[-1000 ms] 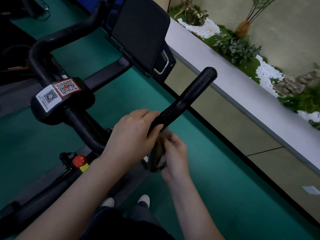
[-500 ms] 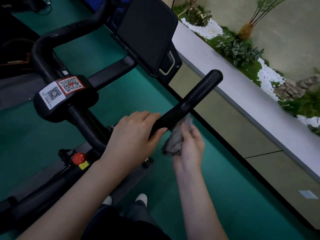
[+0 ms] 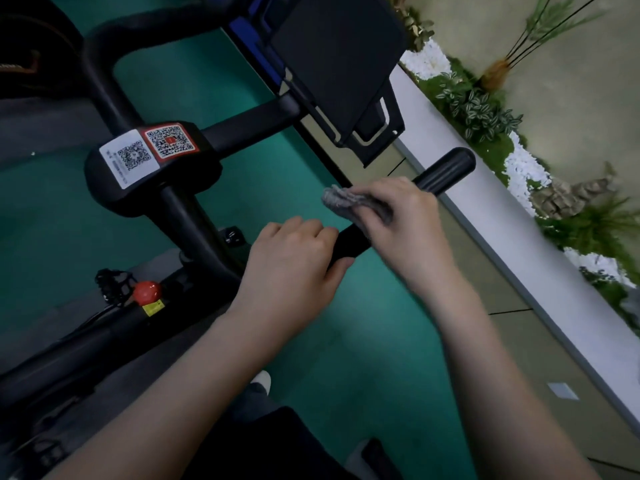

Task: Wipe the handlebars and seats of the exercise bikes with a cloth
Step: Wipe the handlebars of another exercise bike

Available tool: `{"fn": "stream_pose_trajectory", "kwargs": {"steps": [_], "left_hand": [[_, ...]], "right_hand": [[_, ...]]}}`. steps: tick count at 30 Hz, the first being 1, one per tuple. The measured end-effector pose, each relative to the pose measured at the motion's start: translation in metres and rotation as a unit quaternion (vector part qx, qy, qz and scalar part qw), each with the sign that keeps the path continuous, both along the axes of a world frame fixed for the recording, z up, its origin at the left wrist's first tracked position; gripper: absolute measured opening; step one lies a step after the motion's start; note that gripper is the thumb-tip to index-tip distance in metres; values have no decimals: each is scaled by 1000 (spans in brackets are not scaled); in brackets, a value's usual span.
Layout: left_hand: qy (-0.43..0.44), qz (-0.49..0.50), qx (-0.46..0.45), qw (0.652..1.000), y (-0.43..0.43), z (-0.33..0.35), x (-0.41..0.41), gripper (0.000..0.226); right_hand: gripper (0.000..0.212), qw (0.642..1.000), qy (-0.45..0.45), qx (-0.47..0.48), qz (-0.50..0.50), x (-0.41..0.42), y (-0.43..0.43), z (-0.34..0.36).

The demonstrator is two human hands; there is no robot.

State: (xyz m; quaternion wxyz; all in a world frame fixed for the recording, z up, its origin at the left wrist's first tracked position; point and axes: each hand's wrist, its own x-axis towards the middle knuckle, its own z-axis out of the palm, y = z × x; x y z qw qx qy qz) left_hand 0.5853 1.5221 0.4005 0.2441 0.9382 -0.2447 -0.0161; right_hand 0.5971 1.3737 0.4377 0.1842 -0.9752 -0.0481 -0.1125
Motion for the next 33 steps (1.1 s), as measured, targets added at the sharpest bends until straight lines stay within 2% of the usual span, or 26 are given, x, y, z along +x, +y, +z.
{"fn": "stream_pose_trajectory", "kwargs": {"steps": [5, 8, 10, 14, 21, 25, 27, 33], "left_hand": [[2, 7, -19, 1000, -1, -1, 2, 38], [9, 10, -27, 1000, -2, -1, 2, 38], [6, 17, -31, 999, -2, -1, 4, 37], [8, 15, -39, 999, -4, 0, 9, 35], [30, -6, -67, 997, -15, 4, 23, 40], [36, -19, -77, 996, -23, 7, 25, 34], [36, -22, -83, 996, -27, 7, 27, 35], [36, -30, -94, 994, -40, 10, 35, 35]], "right_hand": [[13, 970, 226, -82, 37, 31, 5, 23], [12, 954, 272, -126, 35, 36, 10, 24], [18, 955, 258, -147, 7, 39, 9, 24], [24, 957, 169, -234, -36, 38, -2, 20], [28, 937, 229, -262, -18, 39, 5, 24], [23, 927, 168, -329, -70, 45, -6, 34], [20, 935, 131, -317, -86, 45, -12, 41], [20, 952, 120, -275, -57, 43, -26, 44]]}}
